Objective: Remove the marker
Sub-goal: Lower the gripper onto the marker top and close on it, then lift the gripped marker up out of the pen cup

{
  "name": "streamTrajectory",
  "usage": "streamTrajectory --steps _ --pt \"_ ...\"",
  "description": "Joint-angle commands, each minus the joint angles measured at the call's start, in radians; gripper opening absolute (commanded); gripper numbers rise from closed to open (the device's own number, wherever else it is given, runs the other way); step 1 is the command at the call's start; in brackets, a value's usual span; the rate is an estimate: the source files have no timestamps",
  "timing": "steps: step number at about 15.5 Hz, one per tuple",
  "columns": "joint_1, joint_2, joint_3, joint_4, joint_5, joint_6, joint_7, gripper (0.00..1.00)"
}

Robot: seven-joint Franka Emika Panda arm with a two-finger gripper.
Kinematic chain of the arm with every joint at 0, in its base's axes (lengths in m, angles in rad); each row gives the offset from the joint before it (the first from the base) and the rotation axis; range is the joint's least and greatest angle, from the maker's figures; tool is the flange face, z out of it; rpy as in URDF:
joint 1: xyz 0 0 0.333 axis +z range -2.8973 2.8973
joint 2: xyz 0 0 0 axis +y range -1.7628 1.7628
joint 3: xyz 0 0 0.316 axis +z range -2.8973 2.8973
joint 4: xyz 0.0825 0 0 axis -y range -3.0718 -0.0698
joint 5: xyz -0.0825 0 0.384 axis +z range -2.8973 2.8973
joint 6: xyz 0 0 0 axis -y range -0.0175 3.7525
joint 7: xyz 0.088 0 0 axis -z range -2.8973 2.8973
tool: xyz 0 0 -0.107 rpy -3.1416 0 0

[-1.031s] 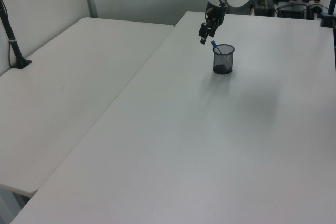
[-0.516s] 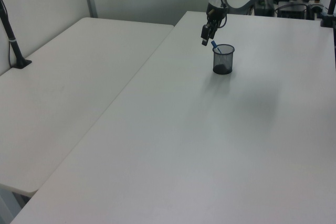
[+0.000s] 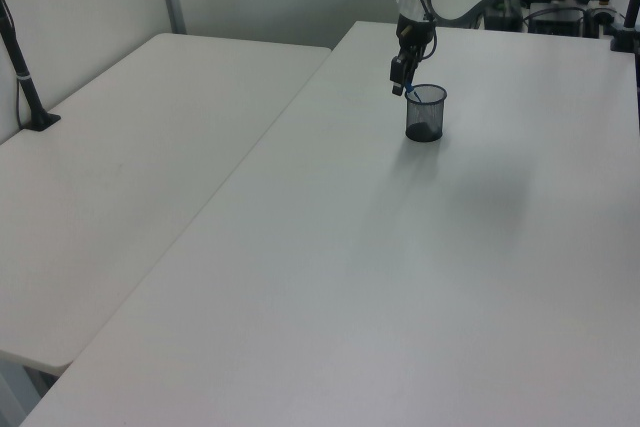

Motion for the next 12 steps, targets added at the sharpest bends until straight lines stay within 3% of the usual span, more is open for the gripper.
streamTrajectory --steps 1,6,12 --pt "0.003 -0.012 -0.006 -0.012 -0.001 -0.018 -0.02 0.31" --pt "-0.001 -0.015 -0.007 -0.004 0.003 -0.017 -0.02 0.13" --pt "-0.032 -0.062 -0.006 0.016 0.017 -0.017 -0.009 0.11"
